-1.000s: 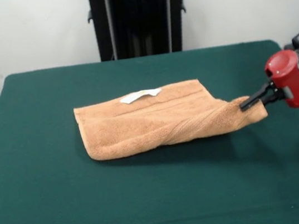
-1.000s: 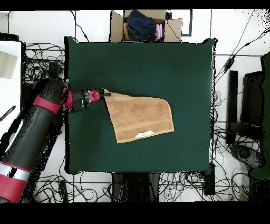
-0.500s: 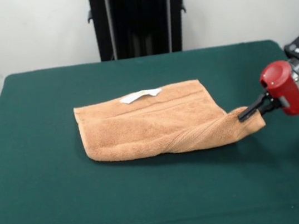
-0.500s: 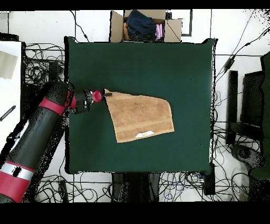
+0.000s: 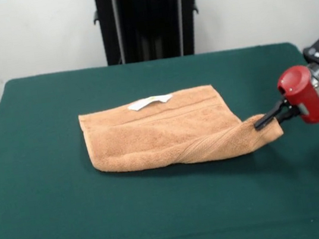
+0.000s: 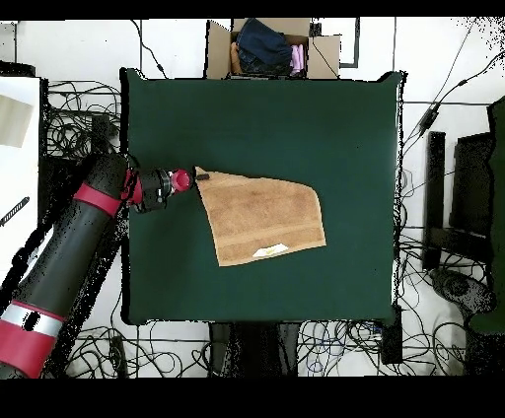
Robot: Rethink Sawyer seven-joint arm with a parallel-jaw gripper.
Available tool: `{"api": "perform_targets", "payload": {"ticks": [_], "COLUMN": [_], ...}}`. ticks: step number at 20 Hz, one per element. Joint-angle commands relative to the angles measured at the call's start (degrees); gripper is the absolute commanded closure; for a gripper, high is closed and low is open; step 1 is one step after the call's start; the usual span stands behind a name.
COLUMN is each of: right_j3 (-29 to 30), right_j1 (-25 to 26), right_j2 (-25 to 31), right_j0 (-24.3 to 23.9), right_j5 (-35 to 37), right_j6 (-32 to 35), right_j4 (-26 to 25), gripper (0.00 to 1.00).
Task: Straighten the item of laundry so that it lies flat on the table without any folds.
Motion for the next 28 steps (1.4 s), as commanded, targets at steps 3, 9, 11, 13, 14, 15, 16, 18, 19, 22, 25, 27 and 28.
{"api": "perform_targets", "payload": {"ticks": [3,9,11,13,14,15,16,18,19,22,25,27,28], "right_j3": [2.54,3.26,3.43,3.80,4.04,4.30,4.66,5.21,5.35,5.65,5.59,5.54,5.77], "right_j1": [2.47,2.44,2.53,2.26,2.28,2.41,2.42,2.33,2.29,2.37,2.83,3.34,3.49], "right_j2": [6.07,6.11,5.96,6.47,6.70,6.61,6.71,7.11,7.28,7.60,7.55,7.60,7.73], "right_j0": [0.35,0.67,0.78,0.71,0.74,0.88,1.00,1.05,1.02,0.94,1.10,1.23,1.32], "right_j5": [-2.87,-3.33,-3.31,-4.42,-4.93,-5.38,-5.75,-6.46,-6.66,-7.19,-7.27,-7.89,-8.49], "right_j6": [13.74,14.23,14.58,13.99,14.17,14.60,15.12,15.28,15.08,15.06,15.78,16.58,16.93], "right_j4": [-1.14,-1.07,-1.04,-1.20,-1.11,-1.11,-0.89,-0.67,-0.65,-0.40,0.05,0.42,0.56], "gripper": [1.00,1.00,1.00,1.00,1.00,1.00,1.00,1.00,1.00,1.00,1.00,1.00,1.00]}}
